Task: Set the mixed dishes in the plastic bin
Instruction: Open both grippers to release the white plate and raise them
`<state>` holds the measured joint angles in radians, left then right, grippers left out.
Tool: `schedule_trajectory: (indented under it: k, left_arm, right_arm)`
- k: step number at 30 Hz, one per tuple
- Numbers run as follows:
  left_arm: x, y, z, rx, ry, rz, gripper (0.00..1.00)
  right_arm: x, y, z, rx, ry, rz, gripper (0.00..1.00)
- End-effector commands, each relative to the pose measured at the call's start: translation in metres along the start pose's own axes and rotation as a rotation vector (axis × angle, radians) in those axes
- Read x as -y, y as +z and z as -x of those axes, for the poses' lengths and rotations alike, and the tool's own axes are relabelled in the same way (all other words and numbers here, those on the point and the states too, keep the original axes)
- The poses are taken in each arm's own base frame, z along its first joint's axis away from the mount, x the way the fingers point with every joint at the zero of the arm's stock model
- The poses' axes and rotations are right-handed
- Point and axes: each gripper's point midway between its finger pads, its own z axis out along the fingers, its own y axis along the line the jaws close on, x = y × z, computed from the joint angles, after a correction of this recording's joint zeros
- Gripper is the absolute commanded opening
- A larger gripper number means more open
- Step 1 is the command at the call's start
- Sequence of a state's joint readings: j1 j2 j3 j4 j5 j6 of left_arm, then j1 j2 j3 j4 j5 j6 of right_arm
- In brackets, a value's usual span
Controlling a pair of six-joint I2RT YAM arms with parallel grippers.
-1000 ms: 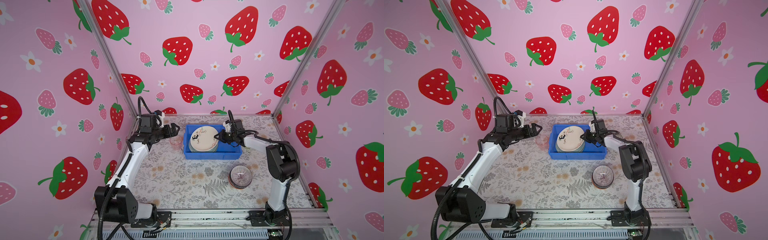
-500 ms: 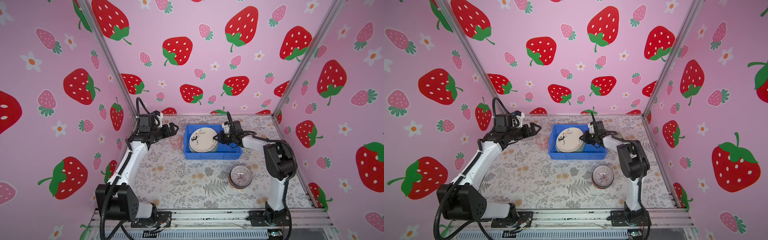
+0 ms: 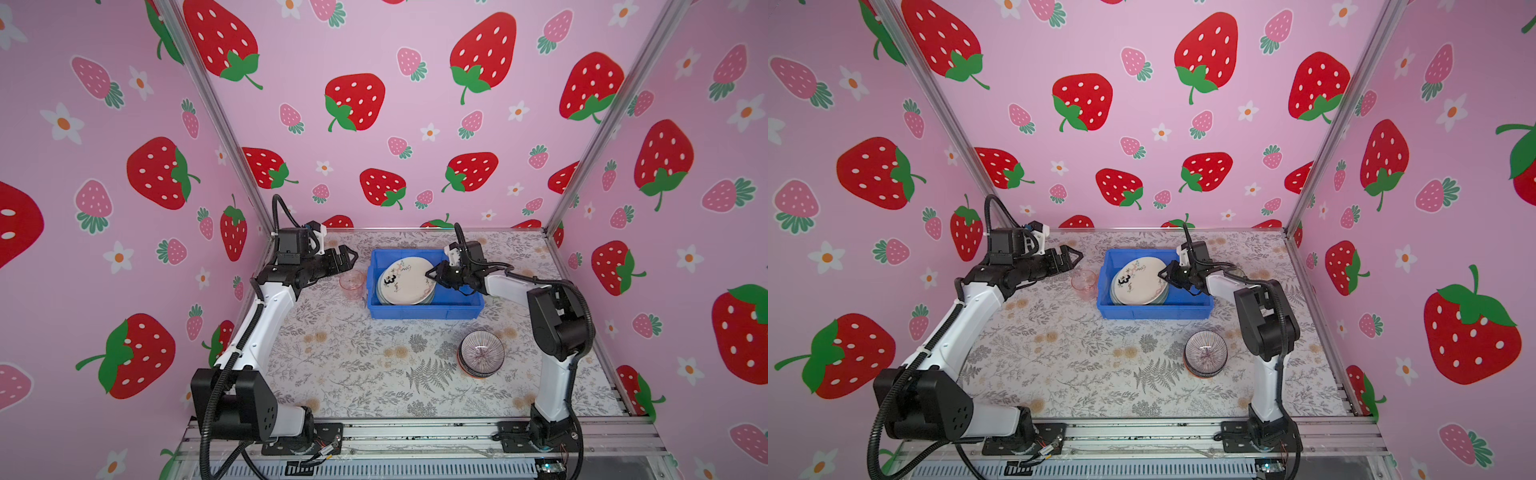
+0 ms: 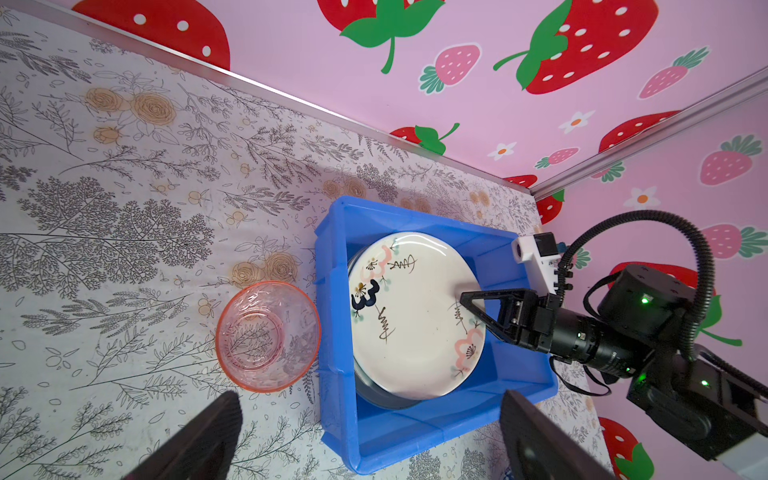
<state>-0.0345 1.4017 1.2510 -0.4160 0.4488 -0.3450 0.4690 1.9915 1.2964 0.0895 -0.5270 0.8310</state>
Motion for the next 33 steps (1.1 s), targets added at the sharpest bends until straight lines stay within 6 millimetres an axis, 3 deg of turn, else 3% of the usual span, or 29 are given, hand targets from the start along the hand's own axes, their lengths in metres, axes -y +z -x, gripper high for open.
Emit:
schedule_trajectory:
  k: [1,15,27,33]
  left_arm:
    - [0.0,0.002,0.001,0.003,-0.004,-0.013,0.99]
    - [0.0,0.002,0.001,0.001,-0.006,-0.016,0.99]
    - [-0.001,0.004,-0.001,-0.004,-0.01,-0.019,0.99]
    - [-0.002,0.005,-0.001,-0.005,-0.017,-0.015,0.99]
  right_arm:
    - [-0.01,-0.003,0.004,0.017,-0.04,0.021,0.31]
    - [0.012,-0.018,0.005,0.036,-0.128,-0.182,0.46]
    - [0.002,-0.005,-0.007,0.005,-0.157,-0.173,0.46]
    - [-0.011,-0.019,-0.001,0.033,-0.177,-0.169,0.46]
